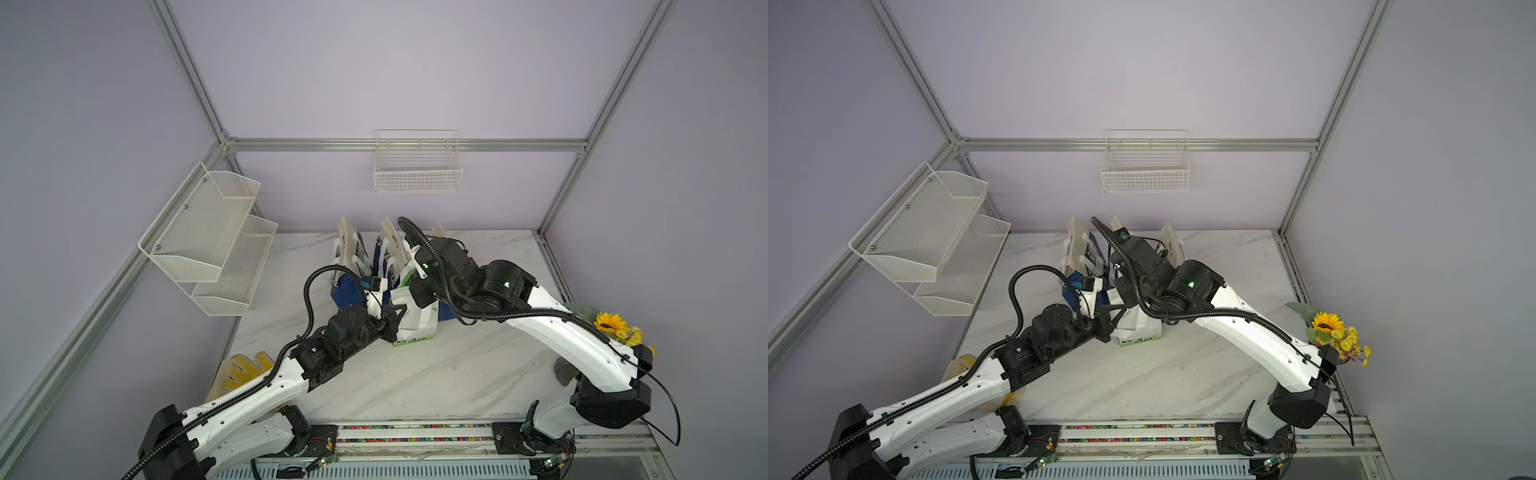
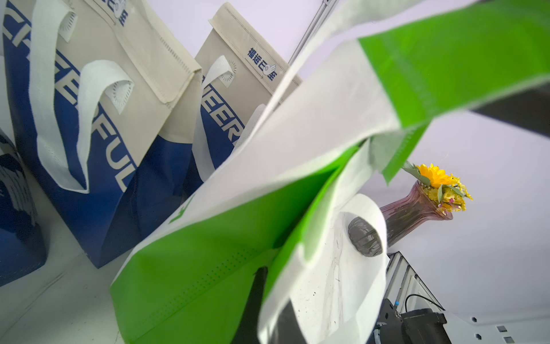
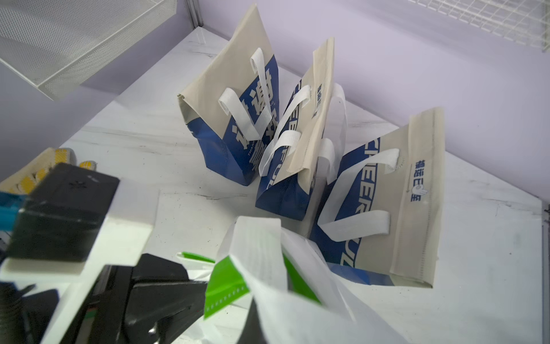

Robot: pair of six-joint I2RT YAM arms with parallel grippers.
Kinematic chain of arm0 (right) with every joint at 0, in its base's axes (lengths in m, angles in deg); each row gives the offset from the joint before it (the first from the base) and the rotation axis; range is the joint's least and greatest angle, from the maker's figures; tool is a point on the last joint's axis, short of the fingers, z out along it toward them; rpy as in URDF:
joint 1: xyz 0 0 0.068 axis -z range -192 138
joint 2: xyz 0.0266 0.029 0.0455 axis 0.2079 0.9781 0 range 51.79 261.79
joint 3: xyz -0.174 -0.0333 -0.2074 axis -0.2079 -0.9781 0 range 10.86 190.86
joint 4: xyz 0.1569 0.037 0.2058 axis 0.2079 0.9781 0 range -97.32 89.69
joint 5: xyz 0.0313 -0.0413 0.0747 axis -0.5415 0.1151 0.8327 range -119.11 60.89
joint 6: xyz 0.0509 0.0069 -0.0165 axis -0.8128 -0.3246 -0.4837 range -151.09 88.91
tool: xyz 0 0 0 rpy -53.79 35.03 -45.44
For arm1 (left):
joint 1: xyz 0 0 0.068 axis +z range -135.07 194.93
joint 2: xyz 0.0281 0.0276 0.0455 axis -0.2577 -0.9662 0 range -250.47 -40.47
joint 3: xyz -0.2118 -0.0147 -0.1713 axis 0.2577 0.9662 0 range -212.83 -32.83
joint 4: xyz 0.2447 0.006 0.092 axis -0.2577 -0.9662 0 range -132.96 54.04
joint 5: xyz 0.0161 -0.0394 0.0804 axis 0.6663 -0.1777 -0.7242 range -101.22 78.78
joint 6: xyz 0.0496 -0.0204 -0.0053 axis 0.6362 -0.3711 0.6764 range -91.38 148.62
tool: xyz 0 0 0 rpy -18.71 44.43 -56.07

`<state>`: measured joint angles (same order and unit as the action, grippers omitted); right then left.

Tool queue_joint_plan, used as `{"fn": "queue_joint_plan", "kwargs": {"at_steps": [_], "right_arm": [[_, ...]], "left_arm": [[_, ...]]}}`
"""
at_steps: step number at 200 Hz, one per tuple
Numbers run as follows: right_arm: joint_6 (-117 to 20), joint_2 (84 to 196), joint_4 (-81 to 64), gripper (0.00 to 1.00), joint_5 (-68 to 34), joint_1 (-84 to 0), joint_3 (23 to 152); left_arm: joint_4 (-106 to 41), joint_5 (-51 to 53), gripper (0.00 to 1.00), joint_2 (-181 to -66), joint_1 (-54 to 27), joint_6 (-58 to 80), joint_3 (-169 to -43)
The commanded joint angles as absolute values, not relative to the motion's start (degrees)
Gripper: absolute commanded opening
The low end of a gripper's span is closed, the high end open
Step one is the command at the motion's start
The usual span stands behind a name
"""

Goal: Open the takeout bag
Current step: Open the takeout bag at the center of the board.

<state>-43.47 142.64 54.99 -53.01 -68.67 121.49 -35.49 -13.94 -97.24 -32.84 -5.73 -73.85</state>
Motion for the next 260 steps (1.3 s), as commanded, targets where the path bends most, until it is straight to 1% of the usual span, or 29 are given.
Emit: {"fn": "queue_joint_plan", "kwargs": {"at_steps": [1,14,25,32,37,54,66,69,72,101,135,156,174,199,209,215,224,239,247,255,260], "right_arm": [[-39.29,143.17,53.93,0.00,-60.08,-69.20,125.46],[-38.95,144.48,55.87,0.00,-59.26,-69.22,124.71],[-39.57,143.40,53.91,0.00,-55.79,-69.71,120.04],[-40.16,141.66,50.69,0.14,-54.95,-70.41,115.78],[-40.38,140.15,48.20,0.20,-54.51,-70.95,111.94],[-42.07,134.95,40.77,0.34,-54.39,-71.52,101.55],[-42.92,132.00,36.97,0.41,-54.77,-71.54,96.51],[-43.07,131.43,36.11,0.45,-54.77,-71.59,95.61],[-43.17,130.90,35.32,0.47,-54.77,-71.57,94.78],[-42.55,127.44,30.16,0.48,-53.90,-71.55,89.64],[-40.24,126.73,24.50,0.52,-56.46,-71.59,86.30],[-39.73,127.38,23.53,0.53,-56.03,-71.59,85.34],[-39.45,126.44,20.56,0.55,-57.24,-71.59,82.80],[-39.12,126.14,17.77,0.56,-60.38,-71.59,81.09],[-38.86,126.74,17.51,0.55,-61.23,-71.55,81.04],[-38.59,127.42,17.47,0.52,-62.07,-71.59,81.20],[-39.16,128.30,17.98,0.47,-63.43,-71.54,81.52],[-38.70,128.48,17.98,0.35,-65.11,-71.59,81.60],[-38.51,128.20,17.99,0.30,-66.21,-71.50,81.61],[-37.89,127.95,17.91,0.23,-67.00,-71.37,81.68],[-37.49,127.91,17.91,0.16,-67.65,-71.33,81.81]], "left_arm": [[-45.42,-17.87,0.00,-97.07,-33.08,-3.70,-74.50],[-46.19,-17.93,0.00,-97.00,-32.98,-4.12,-75.00],[-46.18,-17.07,0.00,-96.94,-33.06,-4.90,-75.40],[-45.92,-16.43,0.00,-96.89,-33.06,-5.29,-75.69],[-46.02,-16.10,0.00,-96.91,-33.04,-5.47,-76.07],[-46.06,-14.91,0.00,-96.90,-33.06,-6.26,-77.12],[-46.44,-14.20,0.00,-97.13,-33.06,-6.85,-77.73],[-46.59,-14.02,0.00,-97.20,-33.06,-6.99,-77.95],[-46.71,-13.85,0.00,-97.24,-33.06,-6.98,-78.10],[-47.77,-13.24,0.00,-97.08,-33.14,-7.52,-78.70],[-48.72,-12.99,0.00,-96.72,-33.06,-7.52,-79.89],[-49.18,-13.15,0.00,-97.11,-33.06,-7.33,-80.49],[-49.47,-12.83,0.00,-97.44,-33.06,-7.19,-80.82],[-49.61,-12.54,0.00,-97.60,-33.06,-7.18,-81.04],[-49.83,-12.54,0.00,-97.53,-33.08,-7.17,-81.08],[-49.90,-12.54,0.00,-97.51,-33.06,-7.24,-81.17],[-50.05,-12.62,0.00,-97.33,-33.06,-7.22,-81.13],[-50.50,-12.80,0.00,-97.16,-33.06,-7.00,-81.22],[-50.72,-12.93,0.00,-97.07,-33.06,-6.89,-81.26],[-50.98,-13.07,0.00,-96.91,-33.06,-6.80,-81.29],[-51.05,-13.07,0.00,-96.89,-33.06,-6.70,-81.25]]}}
